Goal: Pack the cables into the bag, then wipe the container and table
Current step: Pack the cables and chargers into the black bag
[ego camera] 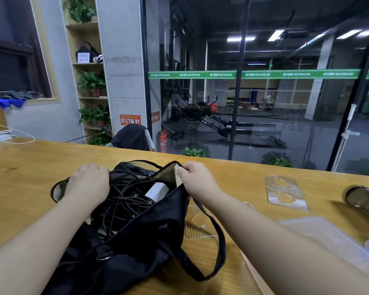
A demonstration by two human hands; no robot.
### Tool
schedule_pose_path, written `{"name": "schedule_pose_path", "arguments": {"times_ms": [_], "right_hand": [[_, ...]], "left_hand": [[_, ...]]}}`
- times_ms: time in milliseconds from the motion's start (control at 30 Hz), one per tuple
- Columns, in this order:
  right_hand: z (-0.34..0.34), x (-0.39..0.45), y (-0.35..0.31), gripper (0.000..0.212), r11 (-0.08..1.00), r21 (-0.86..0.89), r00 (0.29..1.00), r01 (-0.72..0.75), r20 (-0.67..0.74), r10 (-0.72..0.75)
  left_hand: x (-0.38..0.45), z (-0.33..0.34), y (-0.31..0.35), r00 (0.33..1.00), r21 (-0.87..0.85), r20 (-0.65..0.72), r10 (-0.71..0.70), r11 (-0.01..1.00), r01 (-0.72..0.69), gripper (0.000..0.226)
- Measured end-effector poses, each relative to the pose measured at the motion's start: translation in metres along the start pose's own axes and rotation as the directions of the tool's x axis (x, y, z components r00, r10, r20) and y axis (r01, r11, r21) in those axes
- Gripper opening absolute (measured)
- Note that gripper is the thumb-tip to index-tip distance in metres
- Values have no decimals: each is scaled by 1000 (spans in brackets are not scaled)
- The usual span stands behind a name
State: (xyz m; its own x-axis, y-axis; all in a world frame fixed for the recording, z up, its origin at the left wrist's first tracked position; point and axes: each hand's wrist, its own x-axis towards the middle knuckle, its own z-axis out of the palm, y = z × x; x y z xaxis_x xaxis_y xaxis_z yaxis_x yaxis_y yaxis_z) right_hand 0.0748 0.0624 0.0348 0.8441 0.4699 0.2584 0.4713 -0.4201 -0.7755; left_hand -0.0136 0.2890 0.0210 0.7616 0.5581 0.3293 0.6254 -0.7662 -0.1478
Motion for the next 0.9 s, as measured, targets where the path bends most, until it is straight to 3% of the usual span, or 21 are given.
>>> {"name": "schedule_pose_path", "arguments": {"times_ms": [133, 233, 300, 400, 533, 667, 733, 800, 900], "right_hand": [[-4, -2, 5, 30, 1000, 22, 1000, -16, 18, 15], [-5, -4, 7, 31, 998, 46, 999, -37, 30, 35], [-6, -6, 7, 31, 998, 46, 999, -37, 38, 36], [-6, -10, 5, 30, 999, 34, 998, -31, 56, 29], [-5, -16, 5, 31, 997, 59, 998, -46, 55, 43], [-9, -21, 7, 27, 996, 72, 997, -53, 57, 49], [-11, -21, 8, 25, 997, 62, 998, -47, 45, 44], [-11, -22, 10, 25, 998, 54, 999, -38, 25, 37], [-9, -22, 12, 26, 999, 40, 999, -28, 25, 27]], "left_hand": [[-3, -12, -6, 989, 110, 113, -90, 991, 78, 64], [-9, -16, -5, 992, 100, 127, -4, 995, -9, 61], [-14, -20, 0, 997, 77, 38, 61, 995, -64, 56], [-22, -27, 15, 974, -89, -136, 182, 977, -195, 46], [-38, -36, 43, 919, -365, -272, 285, 853, -373, 39], [-49, -34, 61, 890, -501, -310, 334, 739, -451, 28], [-52, -29, 66, 899, -544, -242, 364, 717, -436, 25], [-54, -18, 70, 902, -614, -29, 431, 704, -357, 33], [-54, 5, 73, 832, -574, 195, 519, 748, -332, 47]]}}
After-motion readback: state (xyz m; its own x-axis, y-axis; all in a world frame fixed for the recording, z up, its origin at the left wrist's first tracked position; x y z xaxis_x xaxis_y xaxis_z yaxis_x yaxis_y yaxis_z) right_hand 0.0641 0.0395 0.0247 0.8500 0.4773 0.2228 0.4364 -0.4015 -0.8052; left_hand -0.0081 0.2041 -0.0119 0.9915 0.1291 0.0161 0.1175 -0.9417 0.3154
